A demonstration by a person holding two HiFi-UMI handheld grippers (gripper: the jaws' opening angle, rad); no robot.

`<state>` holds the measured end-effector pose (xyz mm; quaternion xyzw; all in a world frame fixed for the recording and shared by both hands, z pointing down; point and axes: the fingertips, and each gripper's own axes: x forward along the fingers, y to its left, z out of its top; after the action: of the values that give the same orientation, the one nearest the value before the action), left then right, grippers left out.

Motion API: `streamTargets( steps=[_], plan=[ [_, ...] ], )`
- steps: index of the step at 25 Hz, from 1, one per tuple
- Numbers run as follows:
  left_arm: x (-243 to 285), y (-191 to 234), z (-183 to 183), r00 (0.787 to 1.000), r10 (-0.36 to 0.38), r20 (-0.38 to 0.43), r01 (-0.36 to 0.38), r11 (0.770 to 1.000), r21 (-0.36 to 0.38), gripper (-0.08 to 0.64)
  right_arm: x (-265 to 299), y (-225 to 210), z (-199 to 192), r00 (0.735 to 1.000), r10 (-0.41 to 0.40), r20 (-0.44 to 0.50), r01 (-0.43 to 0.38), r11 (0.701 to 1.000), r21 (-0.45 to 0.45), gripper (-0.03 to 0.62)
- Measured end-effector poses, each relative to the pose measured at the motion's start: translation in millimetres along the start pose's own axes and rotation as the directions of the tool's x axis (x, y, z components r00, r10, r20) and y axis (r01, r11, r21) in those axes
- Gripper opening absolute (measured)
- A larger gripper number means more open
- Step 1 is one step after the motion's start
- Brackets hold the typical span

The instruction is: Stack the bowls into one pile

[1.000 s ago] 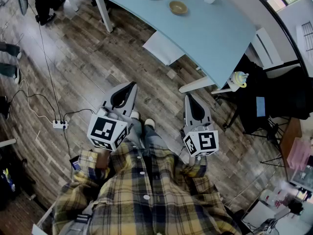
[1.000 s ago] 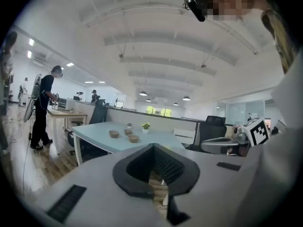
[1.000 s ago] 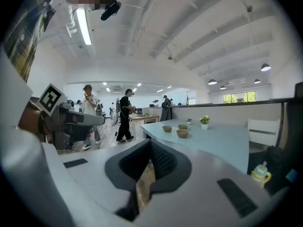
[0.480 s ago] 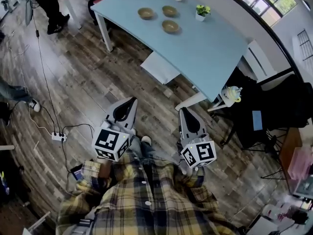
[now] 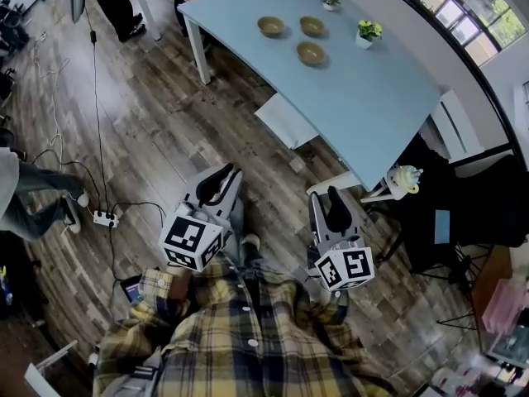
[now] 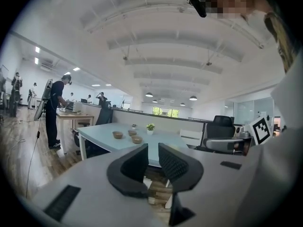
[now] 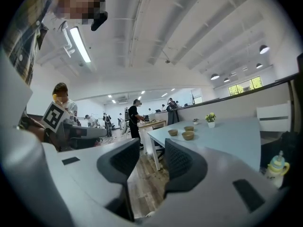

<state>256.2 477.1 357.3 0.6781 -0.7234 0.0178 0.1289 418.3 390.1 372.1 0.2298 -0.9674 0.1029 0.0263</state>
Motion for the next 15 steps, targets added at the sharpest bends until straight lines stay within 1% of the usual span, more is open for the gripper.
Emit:
streamTargets(
  steps=[3,8,15],
  plan=[
    [17.5,15.3,1.9,1.000,-0.003,0.000,0.003,1.000,-0.007,0.086,21.0,-7.6,0.3,1.000,-0.002,-0.006,0.002,1.000,0.008,0.161],
    [60.2,53.4,11.8,1.000,-0.022,0.007,0.022,1.000,-0.021,0.117,71.6,-18.8,2.2,1.000,-0.010,-0.017,0.010,1.000,0.010,0.172],
    [122.1,143.2,51.1,1.000,-0.019,0.025,0.020,0.999,-0.031,0.124,175.4,-34.9,24.2,0.999,-0.032,-0.020,0.032,0.999,0.009,0.186]
  ],
)
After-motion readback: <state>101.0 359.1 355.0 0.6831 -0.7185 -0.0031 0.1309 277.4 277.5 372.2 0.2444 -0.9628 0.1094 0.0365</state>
